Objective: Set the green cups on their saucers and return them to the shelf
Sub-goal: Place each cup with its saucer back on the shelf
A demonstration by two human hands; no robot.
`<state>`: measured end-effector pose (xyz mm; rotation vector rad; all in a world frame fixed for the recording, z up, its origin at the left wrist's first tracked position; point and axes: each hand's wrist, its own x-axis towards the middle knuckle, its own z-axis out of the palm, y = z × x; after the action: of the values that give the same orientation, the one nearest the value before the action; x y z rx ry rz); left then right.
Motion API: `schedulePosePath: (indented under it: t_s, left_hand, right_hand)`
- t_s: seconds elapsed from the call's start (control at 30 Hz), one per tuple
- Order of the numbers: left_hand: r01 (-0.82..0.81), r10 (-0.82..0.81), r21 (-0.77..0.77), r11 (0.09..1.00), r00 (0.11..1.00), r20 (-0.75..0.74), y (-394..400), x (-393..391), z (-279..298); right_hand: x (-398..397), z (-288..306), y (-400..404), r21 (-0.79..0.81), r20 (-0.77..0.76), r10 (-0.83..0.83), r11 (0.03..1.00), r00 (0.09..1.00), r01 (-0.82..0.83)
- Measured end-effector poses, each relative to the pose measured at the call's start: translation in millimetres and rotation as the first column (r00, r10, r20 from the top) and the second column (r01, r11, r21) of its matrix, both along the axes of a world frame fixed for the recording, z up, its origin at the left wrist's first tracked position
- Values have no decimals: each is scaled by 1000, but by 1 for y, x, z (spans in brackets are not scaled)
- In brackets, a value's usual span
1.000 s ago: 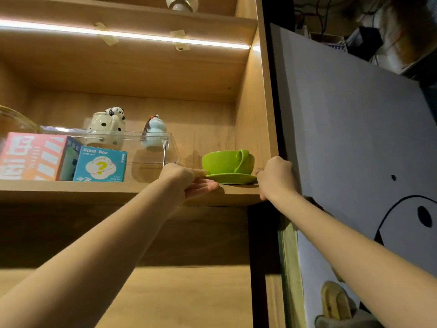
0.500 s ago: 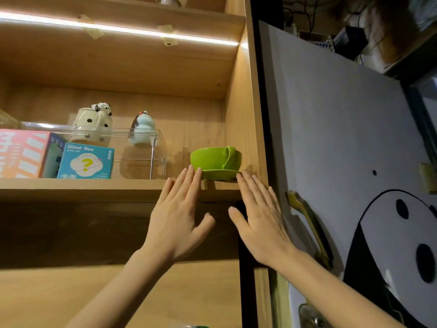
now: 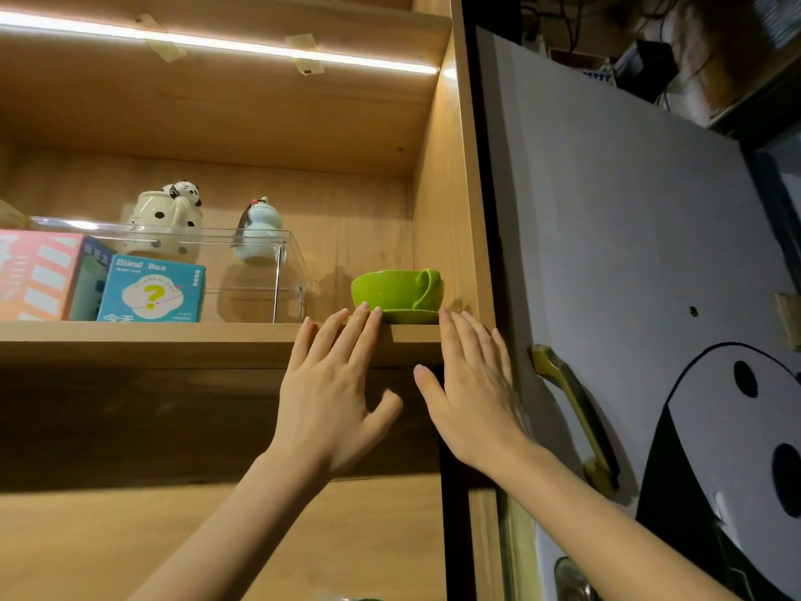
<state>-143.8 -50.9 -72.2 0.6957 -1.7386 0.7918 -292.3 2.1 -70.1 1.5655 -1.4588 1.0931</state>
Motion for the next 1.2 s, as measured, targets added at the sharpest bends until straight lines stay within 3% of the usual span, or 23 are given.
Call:
schedulePosePath:
  t_s: [0.3,0.43,0.53,0.9,1.03,1.2]
  left_hand:
    - [-5,3,32,999,998,58,4,6,-1]
    - [-50,1,231,972,979,206,25,19,14]
    - [-17,-96,416,909,964,250,51,33,15]
    - [294,-299,434,852,952,-60,120,83,-63]
    - [322,-281,507,799,947,-157,134,119,-117]
    - [316,-151,638,702,942,-301,145,164,-207]
  right_hand:
    - [2,6,15,165,-43,-83,982,996,89]
    - [5,18,43,296,-84,-108,946,991,128]
    - [9,22,68,279,15,-20,960,1000,15]
    - [62,-50,123,199,244,292,918,925,-342]
    - [86,-110,142,231,440,409,808,799,-541]
    - [111,-195,153,321,617,375,683,692,-656]
